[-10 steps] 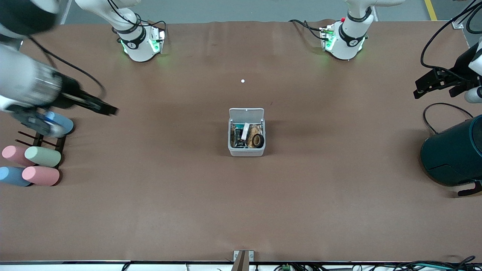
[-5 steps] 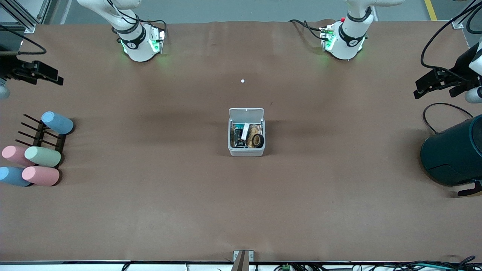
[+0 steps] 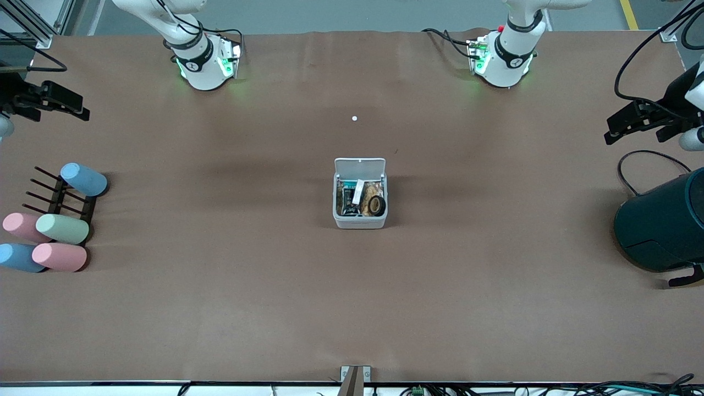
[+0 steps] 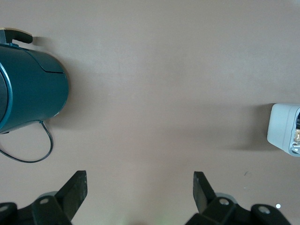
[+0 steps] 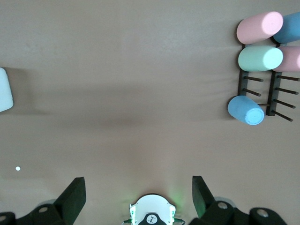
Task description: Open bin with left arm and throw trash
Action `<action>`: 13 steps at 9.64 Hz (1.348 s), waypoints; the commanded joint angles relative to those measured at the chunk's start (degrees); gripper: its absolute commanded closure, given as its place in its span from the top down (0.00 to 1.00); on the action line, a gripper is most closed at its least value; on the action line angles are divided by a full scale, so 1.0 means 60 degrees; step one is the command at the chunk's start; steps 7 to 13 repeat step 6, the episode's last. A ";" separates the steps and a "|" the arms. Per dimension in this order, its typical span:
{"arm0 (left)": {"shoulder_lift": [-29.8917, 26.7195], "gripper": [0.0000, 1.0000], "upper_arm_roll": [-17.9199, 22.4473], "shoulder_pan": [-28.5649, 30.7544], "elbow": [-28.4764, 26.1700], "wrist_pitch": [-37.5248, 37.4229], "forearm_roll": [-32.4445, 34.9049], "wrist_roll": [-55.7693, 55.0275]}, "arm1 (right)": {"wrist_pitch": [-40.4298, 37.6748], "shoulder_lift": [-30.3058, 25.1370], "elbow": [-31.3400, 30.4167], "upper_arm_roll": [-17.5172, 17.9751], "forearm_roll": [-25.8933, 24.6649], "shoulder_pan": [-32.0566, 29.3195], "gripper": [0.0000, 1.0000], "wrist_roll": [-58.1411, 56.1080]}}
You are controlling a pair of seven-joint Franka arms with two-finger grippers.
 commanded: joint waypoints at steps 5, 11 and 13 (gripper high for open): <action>0.0084 1.00 0.0021 0.0092 0.0193 -0.0038 -0.0078 0.0121 | 0.0322 0.0012 0.0020 0.0128 -0.0212 -0.0189 1.00 -0.0206; 0.0084 1.00 0.0021 0.0092 0.0193 -0.0038 -0.0078 0.0106 | 0.0322 0.0012 0.0020 0.0128 -0.0285 -0.0189 1.00 -0.0192; 0.0084 1.00 0.0021 0.0092 0.0193 -0.0038 -0.0078 0.0106 | 0.0322 0.0012 0.0020 0.0128 -0.0285 -0.0189 1.00 -0.0192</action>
